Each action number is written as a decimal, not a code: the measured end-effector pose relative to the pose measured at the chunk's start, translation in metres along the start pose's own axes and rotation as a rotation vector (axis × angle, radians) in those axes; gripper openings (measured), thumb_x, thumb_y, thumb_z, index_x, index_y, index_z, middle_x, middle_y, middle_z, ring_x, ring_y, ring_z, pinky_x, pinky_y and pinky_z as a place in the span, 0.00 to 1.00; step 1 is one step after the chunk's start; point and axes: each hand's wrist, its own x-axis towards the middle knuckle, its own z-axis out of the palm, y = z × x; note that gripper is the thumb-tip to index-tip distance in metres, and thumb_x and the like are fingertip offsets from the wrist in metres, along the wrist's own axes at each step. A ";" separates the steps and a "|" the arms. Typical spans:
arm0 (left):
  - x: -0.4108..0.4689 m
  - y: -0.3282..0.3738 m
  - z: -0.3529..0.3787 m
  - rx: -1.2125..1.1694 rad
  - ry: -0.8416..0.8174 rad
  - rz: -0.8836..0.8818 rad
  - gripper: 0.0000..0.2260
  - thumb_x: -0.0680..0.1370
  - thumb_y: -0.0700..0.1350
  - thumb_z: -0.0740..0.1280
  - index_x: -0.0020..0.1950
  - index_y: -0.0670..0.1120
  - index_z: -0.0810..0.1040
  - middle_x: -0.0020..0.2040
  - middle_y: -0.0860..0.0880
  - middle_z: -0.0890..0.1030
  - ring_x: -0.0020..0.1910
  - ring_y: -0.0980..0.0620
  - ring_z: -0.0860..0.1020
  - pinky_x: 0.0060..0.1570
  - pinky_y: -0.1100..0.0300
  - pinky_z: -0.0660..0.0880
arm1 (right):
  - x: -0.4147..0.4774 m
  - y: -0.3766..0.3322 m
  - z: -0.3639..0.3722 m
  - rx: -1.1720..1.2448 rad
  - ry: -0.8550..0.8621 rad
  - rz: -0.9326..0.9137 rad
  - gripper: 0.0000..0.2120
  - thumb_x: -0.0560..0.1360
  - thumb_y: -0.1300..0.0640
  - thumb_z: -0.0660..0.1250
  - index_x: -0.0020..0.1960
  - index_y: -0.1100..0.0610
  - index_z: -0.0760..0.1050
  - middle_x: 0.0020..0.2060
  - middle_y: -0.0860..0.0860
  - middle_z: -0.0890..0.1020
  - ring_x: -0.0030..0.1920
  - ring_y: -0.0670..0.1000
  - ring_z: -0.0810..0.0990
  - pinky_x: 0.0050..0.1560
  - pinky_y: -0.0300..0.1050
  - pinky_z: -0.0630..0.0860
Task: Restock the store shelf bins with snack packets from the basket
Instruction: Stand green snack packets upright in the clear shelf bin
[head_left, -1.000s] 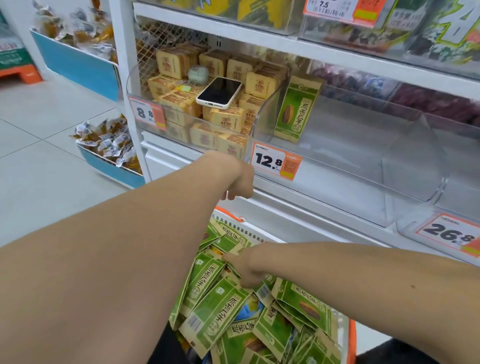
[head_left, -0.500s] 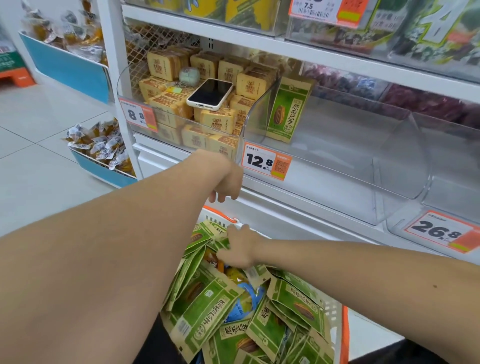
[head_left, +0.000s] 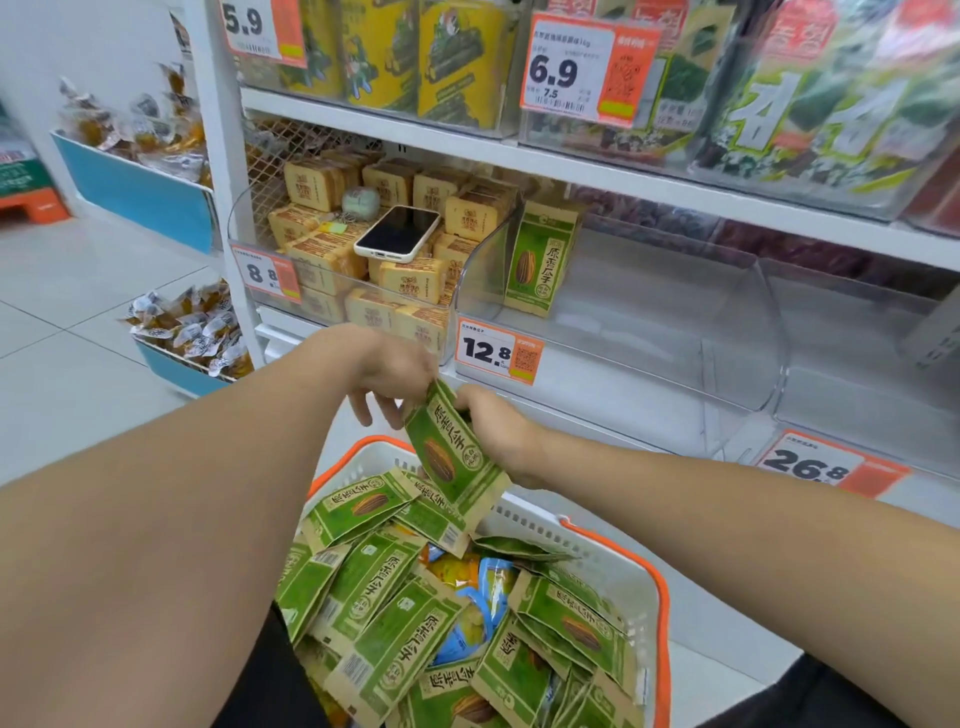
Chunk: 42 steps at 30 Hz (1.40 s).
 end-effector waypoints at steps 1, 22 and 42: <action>0.000 0.000 -0.002 -0.059 0.043 0.031 0.10 0.84 0.42 0.58 0.58 0.48 0.79 0.56 0.46 0.85 0.54 0.48 0.86 0.57 0.43 0.83 | 0.000 -0.003 -0.002 0.049 -0.016 0.000 0.21 0.80 0.51 0.53 0.46 0.63 0.78 0.42 0.63 0.83 0.41 0.61 0.83 0.47 0.47 0.80; 0.000 0.037 -0.016 -0.522 0.806 0.433 0.30 0.88 0.60 0.51 0.45 0.42 0.84 0.38 0.46 0.83 0.39 0.44 0.82 0.39 0.45 0.81 | 0.008 -0.063 -0.067 -0.284 0.770 -0.661 0.21 0.86 0.44 0.56 0.41 0.56 0.74 0.34 0.45 0.78 0.38 0.51 0.77 0.38 0.48 0.67; 0.048 0.053 -0.002 0.204 0.736 0.154 0.18 0.86 0.56 0.46 0.56 0.51 0.72 0.67 0.41 0.63 0.66 0.37 0.64 0.65 0.38 0.60 | 0.083 -0.083 -0.136 -0.474 0.736 -0.258 0.21 0.80 0.59 0.67 0.70 0.53 0.67 0.62 0.57 0.79 0.60 0.61 0.79 0.54 0.48 0.74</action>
